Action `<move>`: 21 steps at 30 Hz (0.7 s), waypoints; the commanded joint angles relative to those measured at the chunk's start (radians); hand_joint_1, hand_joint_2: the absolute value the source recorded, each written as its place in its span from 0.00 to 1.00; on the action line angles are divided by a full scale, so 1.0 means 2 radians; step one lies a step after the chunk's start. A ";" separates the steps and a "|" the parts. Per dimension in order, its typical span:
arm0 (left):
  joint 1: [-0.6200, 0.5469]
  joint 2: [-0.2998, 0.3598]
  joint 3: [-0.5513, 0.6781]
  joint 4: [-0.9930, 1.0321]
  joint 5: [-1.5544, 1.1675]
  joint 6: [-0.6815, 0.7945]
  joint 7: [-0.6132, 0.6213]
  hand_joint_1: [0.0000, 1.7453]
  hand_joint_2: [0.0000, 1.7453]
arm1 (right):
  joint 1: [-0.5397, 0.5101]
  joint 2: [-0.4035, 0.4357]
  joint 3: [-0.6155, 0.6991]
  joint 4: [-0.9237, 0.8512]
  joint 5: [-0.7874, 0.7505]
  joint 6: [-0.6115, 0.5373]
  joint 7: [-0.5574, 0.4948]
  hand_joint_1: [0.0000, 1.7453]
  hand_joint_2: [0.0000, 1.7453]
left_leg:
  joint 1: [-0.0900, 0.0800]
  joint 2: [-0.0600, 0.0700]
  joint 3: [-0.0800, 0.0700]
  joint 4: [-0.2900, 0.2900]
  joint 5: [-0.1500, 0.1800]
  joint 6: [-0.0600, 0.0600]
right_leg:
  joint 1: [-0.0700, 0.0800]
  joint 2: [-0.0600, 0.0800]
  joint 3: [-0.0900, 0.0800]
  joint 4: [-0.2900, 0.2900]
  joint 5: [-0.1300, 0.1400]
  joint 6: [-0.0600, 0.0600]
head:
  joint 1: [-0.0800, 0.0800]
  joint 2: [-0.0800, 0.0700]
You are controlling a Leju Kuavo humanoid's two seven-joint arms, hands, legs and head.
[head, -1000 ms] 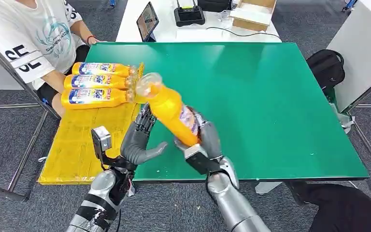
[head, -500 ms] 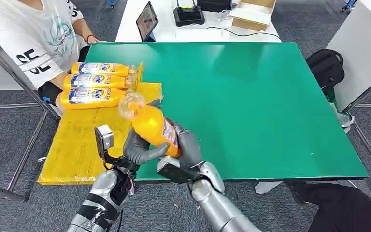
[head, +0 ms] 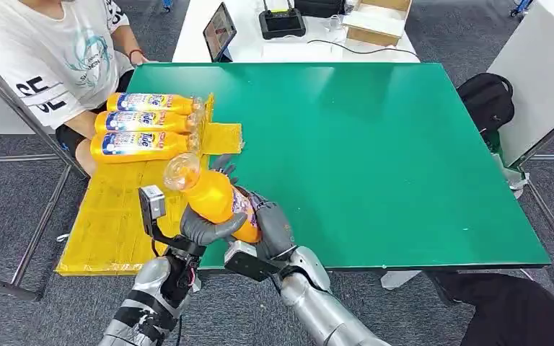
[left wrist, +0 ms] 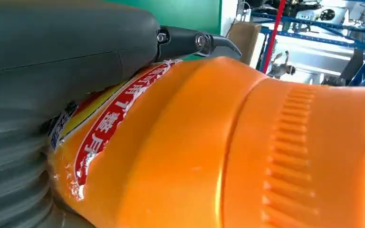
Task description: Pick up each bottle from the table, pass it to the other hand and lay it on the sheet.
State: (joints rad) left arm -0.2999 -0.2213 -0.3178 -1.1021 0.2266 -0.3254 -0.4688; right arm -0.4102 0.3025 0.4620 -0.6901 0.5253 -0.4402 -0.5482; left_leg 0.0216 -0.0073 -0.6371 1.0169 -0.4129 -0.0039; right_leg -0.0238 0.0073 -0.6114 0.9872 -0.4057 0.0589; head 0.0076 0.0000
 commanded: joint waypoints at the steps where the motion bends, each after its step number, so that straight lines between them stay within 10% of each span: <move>1: -0.035 -0.011 -0.011 0.032 0.017 -0.013 0.002 1.00 1.00 | -0.005 0.008 0.047 0.055 0.002 0.007 -0.005 1.00 1.00 | 0.000 -0.001 0.002 0.000 -0.001 0.001 | 0.000 -0.001 0.002 0.000 -0.001 -0.001 | 0.000 0.000; 21: -0.031 -0.005 -0.011 0.005 0.006 -0.001 -0.018 1.00 1.00 | -0.008 0.012 0.048 0.056 -0.019 0.027 -0.008 1.00 1.00 | 0.000 0.000 0.002 0.000 -0.001 0.001 | 0.001 -0.001 0.003 0.000 -0.001 -0.002 | 0.000 0.000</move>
State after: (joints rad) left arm -0.2939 -0.2213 -0.2960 -1.1006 0.2831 -0.3560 -0.4874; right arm -0.4203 0.3146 0.4814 -0.6619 0.4872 -0.4319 -0.5604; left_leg 0.0216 -0.0058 -0.6372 1.0169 -0.4129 -0.0039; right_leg -0.0238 0.0074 -0.6116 0.9872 -0.4057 0.0589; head 0.0076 0.0000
